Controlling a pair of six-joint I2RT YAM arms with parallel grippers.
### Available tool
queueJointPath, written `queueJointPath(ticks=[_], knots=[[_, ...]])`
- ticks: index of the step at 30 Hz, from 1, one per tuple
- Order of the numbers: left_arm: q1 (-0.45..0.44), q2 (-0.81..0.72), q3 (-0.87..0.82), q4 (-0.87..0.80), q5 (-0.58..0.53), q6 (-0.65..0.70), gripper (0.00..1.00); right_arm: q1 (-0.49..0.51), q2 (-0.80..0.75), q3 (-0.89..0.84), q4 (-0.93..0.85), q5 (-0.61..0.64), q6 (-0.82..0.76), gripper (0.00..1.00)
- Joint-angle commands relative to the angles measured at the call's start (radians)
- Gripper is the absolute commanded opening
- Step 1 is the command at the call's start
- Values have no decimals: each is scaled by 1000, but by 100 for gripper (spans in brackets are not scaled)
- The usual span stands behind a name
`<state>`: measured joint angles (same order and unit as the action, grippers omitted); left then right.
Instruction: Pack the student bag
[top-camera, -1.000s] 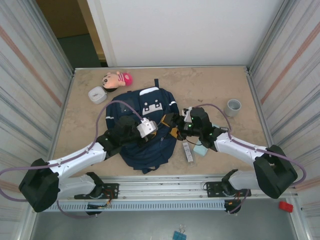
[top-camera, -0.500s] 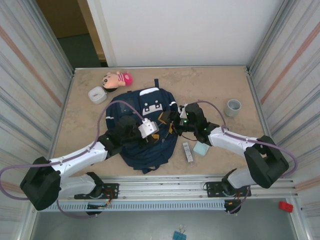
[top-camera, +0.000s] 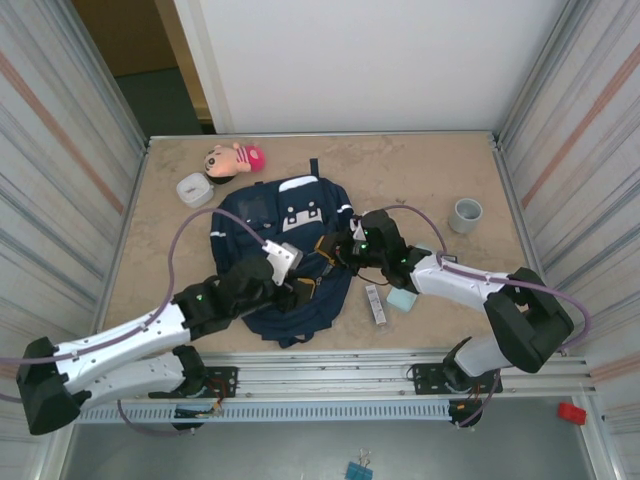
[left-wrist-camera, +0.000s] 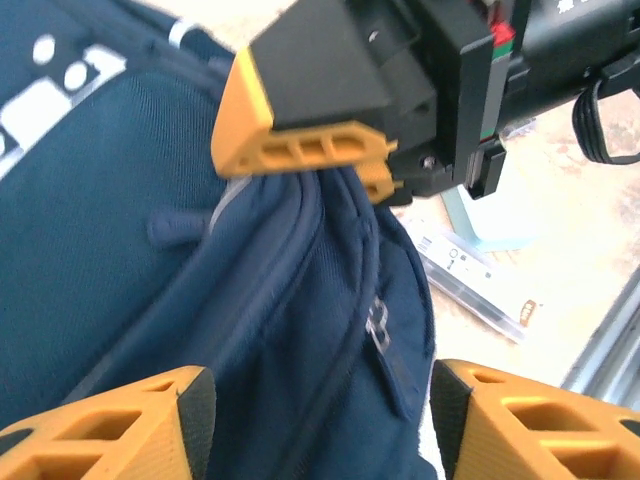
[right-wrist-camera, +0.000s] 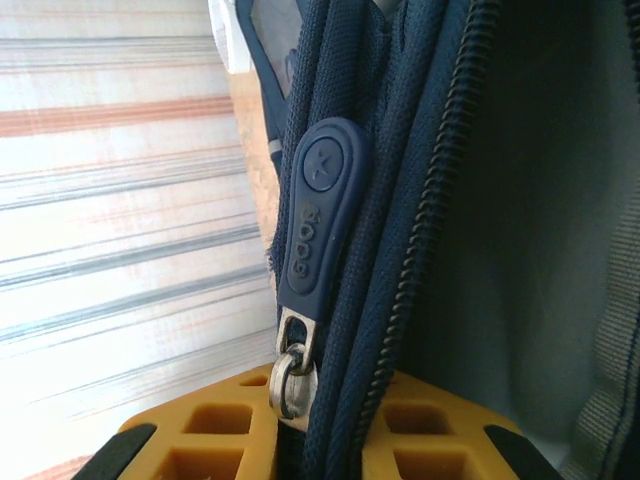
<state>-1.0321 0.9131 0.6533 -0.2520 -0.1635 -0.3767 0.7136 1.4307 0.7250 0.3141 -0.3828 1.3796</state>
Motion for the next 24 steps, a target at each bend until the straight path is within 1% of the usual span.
queueJointPath(ticks=[1,4,7,9,11,17,24], knots=[[-90,-27,23,-128,-198,-313,59,25,-40,42,23,32,3,1],[-143,1,47,-164,-266,-450,57,32,-60,47,1,53,-6,1],[-154,55,78,-185,-281,-546,55,42,-72,61,-30,68,-25,1],[-154,93,103,-180,-283,-576,54,48,-75,71,-41,71,-33,1],[-163,133,133,-161,-284,-566,54,53,-73,76,-45,73,-39,0],[-196,242,216,-181,-335,-578,50,63,-63,84,-43,71,-39,0],[-213,335,289,-306,-389,-647,47,71,-60,91,-42,72,-40,0]])
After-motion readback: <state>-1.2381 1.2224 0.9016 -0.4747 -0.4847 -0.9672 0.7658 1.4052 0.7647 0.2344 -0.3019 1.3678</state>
